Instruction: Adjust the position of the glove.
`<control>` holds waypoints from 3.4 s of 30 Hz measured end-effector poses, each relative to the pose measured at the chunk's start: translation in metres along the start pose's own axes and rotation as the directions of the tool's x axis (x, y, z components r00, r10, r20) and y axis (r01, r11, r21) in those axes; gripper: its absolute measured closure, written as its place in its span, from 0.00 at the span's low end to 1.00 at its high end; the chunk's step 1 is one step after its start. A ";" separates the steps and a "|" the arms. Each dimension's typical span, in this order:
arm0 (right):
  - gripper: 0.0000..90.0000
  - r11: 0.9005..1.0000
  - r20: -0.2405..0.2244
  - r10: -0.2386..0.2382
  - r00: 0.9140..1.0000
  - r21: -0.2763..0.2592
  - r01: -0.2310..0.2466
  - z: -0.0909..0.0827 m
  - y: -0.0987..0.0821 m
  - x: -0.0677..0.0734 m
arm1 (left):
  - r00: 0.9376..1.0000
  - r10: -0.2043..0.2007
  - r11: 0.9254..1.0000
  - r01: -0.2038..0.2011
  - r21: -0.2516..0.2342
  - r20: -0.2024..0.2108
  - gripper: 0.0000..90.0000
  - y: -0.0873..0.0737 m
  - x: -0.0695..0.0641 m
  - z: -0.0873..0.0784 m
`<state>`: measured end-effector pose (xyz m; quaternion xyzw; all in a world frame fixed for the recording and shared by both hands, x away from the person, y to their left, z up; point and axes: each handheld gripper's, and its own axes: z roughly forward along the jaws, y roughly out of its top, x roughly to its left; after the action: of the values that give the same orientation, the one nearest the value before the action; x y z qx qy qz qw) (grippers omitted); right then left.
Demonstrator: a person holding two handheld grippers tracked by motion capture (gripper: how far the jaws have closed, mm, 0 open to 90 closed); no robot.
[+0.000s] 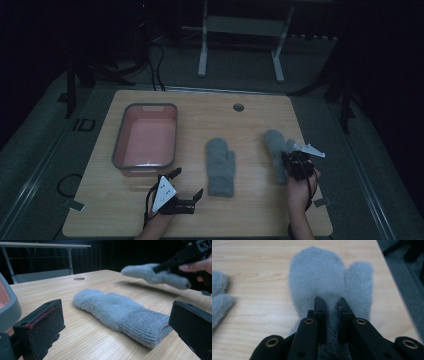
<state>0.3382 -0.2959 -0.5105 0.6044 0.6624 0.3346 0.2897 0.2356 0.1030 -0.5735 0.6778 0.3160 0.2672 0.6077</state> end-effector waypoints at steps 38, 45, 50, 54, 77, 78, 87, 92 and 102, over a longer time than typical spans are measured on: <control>0.54 0.970 -0.140 -0.171 0.975 0.148 0.191 0.012 -0.015 -0.014 | 1.000 -0.017 1.000 0.017 0.002 0.018 0.00 0.000 0.002 0.000; 0.76 0.981 -0.100 -0.142 0.985 0.118 0.153 0.023 -0.030 -0.004 | 1.000 -0.016 1.000 0.016 0.003 0.023 0.00 0.000 0.001 0.000; 0.89 0.993 -0.052 -0.064 0.997 0.098 0.069 0.017 -0.029 0.002 | 1.000 -0.012 1.000 0.012 0.006 0.022 0.00 0.000 0.001 0.000; 0.90 0.996 -0.031 -0.045 0.998 0.073 0.047 0.009 -0.024 0.011 | 1.000 -0.014 1.000 0.014 0.005 0.022 0.00 0.000 0.001 0.000; 0.90 0.999 -0.183 -0.001 0.983 0.043 0.009 -0.024 0.012 0.127 | 1.000 -0.007 1.000 0.007 0.013 0.009 0.00 0.001 0.002 0.001; 0.90 0.999 -0.199 -0.002 0.980 0.053 0.013 -0.023 0.011 0.133 | 1.000 -0.009 1.000 0.009 0.011 0.008 0.00 0.001 0.002 0.001; 0.90 0.996 -0.258 -0.006 0.966 0.083 0.028 -0.016 0.007 0.182 | 1.000 -0.007 1.000 0.007 0.014 0.010 0.00 0.001 0.001 0.000; 0.90 0.996 -0.241 0.010 0.971 0.089 0.012 -0.008 -0.003 0.186 | 1.000 -0.011 1.000 0.010 0.014 0.013 0.00 0.000 0.001 0.000; 0.85 0.994 -0.231 0.039 0.972 0.106 -0.015 0.006 -0.019 0.185 | 1.000 -0.012 1.000 0.011 0.016 0.012 0.00 0.001 0.001 0.001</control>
<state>0.3129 -0.1126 -0.5256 0.5842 0.6999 0.3722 0.1738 0.2367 0.1028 -0.5730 0.6822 0.3185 0.2573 0.6057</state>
